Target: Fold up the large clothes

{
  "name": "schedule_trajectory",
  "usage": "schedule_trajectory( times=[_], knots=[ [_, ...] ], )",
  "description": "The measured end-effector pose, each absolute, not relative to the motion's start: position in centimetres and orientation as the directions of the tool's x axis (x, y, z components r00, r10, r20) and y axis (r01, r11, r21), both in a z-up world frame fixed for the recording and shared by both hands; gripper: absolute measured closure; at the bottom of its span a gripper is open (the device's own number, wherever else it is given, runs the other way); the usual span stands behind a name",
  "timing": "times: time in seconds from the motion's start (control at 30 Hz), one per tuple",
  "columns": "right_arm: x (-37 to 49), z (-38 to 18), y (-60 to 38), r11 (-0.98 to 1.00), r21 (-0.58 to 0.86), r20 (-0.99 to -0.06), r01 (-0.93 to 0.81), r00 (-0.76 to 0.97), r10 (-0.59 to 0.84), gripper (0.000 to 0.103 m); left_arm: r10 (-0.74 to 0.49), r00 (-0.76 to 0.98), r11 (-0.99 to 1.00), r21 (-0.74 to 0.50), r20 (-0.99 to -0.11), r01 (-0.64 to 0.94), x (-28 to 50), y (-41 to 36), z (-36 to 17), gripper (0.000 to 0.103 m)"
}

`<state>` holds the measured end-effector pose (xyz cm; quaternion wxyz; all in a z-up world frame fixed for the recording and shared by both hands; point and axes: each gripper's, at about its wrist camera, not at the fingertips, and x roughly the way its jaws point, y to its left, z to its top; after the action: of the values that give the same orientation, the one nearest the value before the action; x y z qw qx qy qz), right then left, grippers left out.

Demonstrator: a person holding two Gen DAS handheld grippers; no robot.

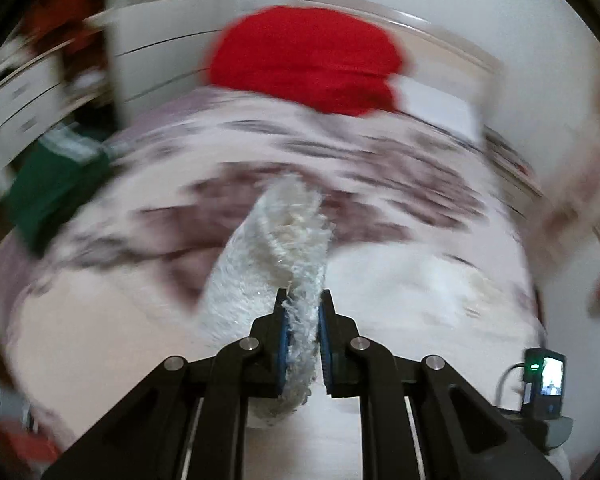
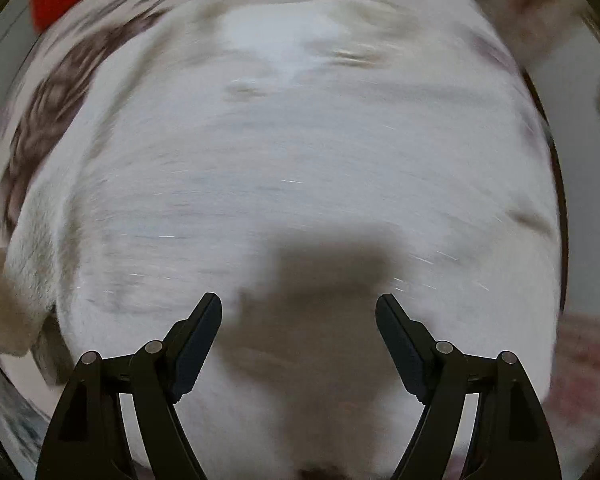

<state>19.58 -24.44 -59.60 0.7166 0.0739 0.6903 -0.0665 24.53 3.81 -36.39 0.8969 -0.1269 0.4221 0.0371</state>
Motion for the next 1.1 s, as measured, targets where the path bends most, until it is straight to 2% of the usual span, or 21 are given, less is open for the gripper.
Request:
schedule_trajectory(
  times=[0.13,0.23,0.33,0.47,0.5,0.57,0.6,0.63,0.77,0.87,1.0,1.03,1.1],
  knots=[
    [16.0,-58.4,-34.5,0.937,-0.006,-1.0,0.349,0.016,-0.013,0.022,-0.281,0.578,0.945,-0.326,-0.766,0.027,28.5,-10.3,-37.5,0.093],
    [13.8,-58.0,-41.8,0.9,-0.035,-0.999,0.435,-0.018,-0.03,0.022,-0.384,0.499,0.919,-0.374,-0.777,0.124,30.8,-19.7,-39.4,0.093],
    [12.2,-58.0,-47.6,0.868,-0.042,-0.999,0.495,-0.037,-0.028,0.022,-0.428,0.404,0.904,-0.387,-0.808,0.184,33.2,-27.0,-41.3,0.093],
    [10.7,-57.6,-52.1,0.843,-0.023,-1.0,0.537,-0.018,-0.016,0.022,-0.384,0.309,0.922,-0.348,-0.87,0.167,34.6,-31.4,-44.6,0.088],
    [10.7,-57.4,-53.0,0.837,0.006,-1.0,0.547,-0.002,0.008,0.022,-0.379,0.301,0.924,-0.345,-0.875,0.162,34.9,-31.7,-45.0,0.088],
    [11.0,-57.2,-54.3,0.818,0.097,-0.995,0.567,0.044,0.087,0.022,-0.339,0.318,0.94,-0.305,-0.885,0.152,34.8,-31.9,-45.2,0.072],
    [11.2,-57.0,-54.5,0.806,0.155,-0.988,0.571,0.079,0.135,0.022,-0.337,0.324,0.94,-0.3,-0.884,0.16,34.6,-31.6,-44.8,0.041],
    [11.9,-57.1,-53.8,0.797,0.198,-0.98,0.571,0.104,0.169,0.022,-0.337,0.328,0.94,-0.297,-0.883,0.168,34.7,-30.8,-44.5,0.015],
    [14.6,-56.8,-52.6,0.73,0.395,-0.918,0.558,0.215,0.333,0.022,-0.261,0.391,0.965,-0.23,-0.883,0.123,34.6,-25.3,-43.3,0.012],
    [18.0,-57.6,-50.7,0.696,0.5,-0.865,0.515,0.252,0.435,0.022,-0.085,0.436,0.996,-0.085,-0.896,0.02,33.8,-18.9,-43.5,0.012],
    [22.4,-60.9,-47.1,0.723,0.504,-0.857,0.472,0.166,0.488,0.022,0.143,0.407,0.984,0.087,-0.902,-0.153,32.3,-10.1,-45.9,0.012],
    [23.2,-61.8,-46.5,0.729,0.498,-0.858,0.47,0.146,0.492,0.024,0.167,0.379,0.978,0.102,-0.91,-0.184,32.1,-8.4,-46.8,0.012],
    [24.6,-62.6,-44.6,0.749,0.497,-0.86,0.438,0.133,0.493,0.08,0.202,0.337,0.963,0.123,-0.92,-0.24,31.9,-5.5,-48.4,0.012]
  ],
)
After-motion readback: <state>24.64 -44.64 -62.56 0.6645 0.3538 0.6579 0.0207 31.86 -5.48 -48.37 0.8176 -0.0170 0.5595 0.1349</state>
